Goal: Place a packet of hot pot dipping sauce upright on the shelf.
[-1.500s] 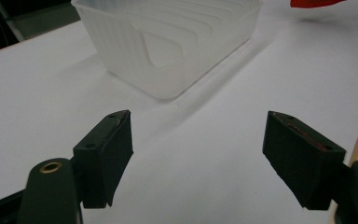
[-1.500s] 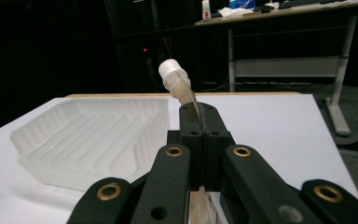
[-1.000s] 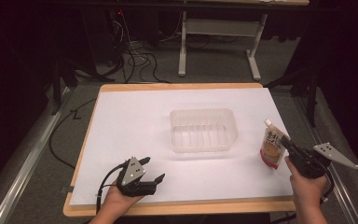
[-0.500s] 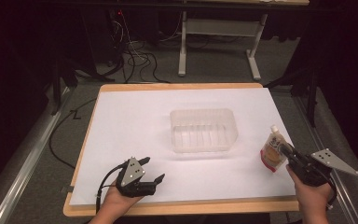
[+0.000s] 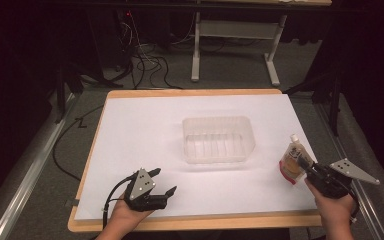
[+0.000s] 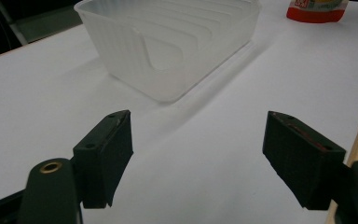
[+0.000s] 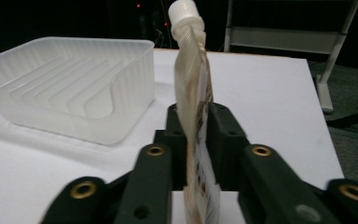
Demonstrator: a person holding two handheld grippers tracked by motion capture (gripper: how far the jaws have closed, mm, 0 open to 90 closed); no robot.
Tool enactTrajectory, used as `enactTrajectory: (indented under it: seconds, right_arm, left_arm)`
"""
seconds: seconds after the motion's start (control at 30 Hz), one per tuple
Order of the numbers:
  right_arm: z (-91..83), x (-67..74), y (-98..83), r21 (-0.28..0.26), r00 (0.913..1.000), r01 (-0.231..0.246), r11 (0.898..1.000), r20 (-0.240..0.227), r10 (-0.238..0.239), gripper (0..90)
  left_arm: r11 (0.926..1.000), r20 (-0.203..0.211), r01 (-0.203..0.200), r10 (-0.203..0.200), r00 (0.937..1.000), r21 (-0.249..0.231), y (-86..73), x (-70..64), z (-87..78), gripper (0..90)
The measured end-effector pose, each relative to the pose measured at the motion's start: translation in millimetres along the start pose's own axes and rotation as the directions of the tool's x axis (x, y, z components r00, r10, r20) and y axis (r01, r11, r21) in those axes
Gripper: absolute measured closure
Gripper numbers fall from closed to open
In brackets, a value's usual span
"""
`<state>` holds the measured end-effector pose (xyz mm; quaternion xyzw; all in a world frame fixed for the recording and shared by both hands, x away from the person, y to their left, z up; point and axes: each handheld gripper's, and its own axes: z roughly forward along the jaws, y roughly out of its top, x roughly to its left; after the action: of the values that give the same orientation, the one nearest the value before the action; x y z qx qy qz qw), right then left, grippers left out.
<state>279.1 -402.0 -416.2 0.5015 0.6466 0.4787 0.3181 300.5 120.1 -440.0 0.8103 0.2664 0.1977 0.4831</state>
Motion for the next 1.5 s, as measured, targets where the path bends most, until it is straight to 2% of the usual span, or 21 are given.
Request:
enactTrajectory:
  seconds: [0.1, 0.3, 0.53, 0.7, 0.77, 0.93, 1.03, 1.23, 1.5]
  right_arm:
    - [-1.0, -0.1, 0.6, -0.006, 0.9999, -0.013, 1.0, 0.008, 0.013, 90.0]
    - [-1.9, 4.1, 4.6, -0.029, 0.9984, -0.057, 0.998, 0.004, 0.057, 90.0]
    - [-3.4, 16.7, 14.6, -0.064, 0.9963, -0.086, 0.994, -0.003, 0.086, 90.0]
    - [-1.9, 26.8, 26.0, -0.088, 0.9927, -0.12, 0.989, -0.002, 0.121, 90.0]
    - [-0.4, 32.2, 35.9, -0.102, 0.9913, -0.132, 0.986, -0.005, 0.132, 90.0]
    - [1.8, 39.1, 49.9, -0.121, 0.9903, -0.138, 0.983, -0.01, 0.138, 90.0]
    - [5.5, 44.4, 64.2, -0.143, 0.988, -0.155, 0.978, -0.027, 0.152, 90.0]
    - [11.4, 54.0, 83.1, -0.167, 0.9878, -0.155, 0.974, -0.044, 0.149, 90.0]
    - [25.4, 67.5, 97.7, -0.169, 0.987, -0.155, 0.973, -0.07, 0.145, 90.0]
  left_arm:
    - [1.0, 0.002, 0.0, 0.0, 1.0, 0.0, -0.1, 0.0, 0.3, 24.8]
    - [1.0, 0.002, -0.004, 0.004, 1.0, 0.001, -0.2, 0.7, 0.0, 24.8]
    - [1.0, -0.002, -0.001, 0.001, 1.0, -0.006, -0.8, 1.1, -0.7, 24.8]
    - [0.9996, -0.014, 0.0, 0.0, 0.9999, -0.028, -0.5, 1.7, -2.5, 24.8]
    - [0.9994, -0.018, 0.001, -0.002, 0.9998, -0.035, -0.8, 2.5, -3.2, 24.8]
    - [0.9993, -0.02, 0.001, -0.002, 0.9998, -0.038, -1.5, 3.6, -4.2, 24.8]
    - [0.999, -0.021, 0.002, -0.003, 0.9998, -0.044, -1.2, 4.0, -5.5, 24.8]
    - [0.999, -0.024, 0.0, -0.001, 0.9997, -0.045, -1.0, 4.2, -6.0, 24.8]
    - [0.9989, -0.026, -0.001, 0.0, 0.9997, -0.046, -1.0, 4.0, -6.4, 24.8]
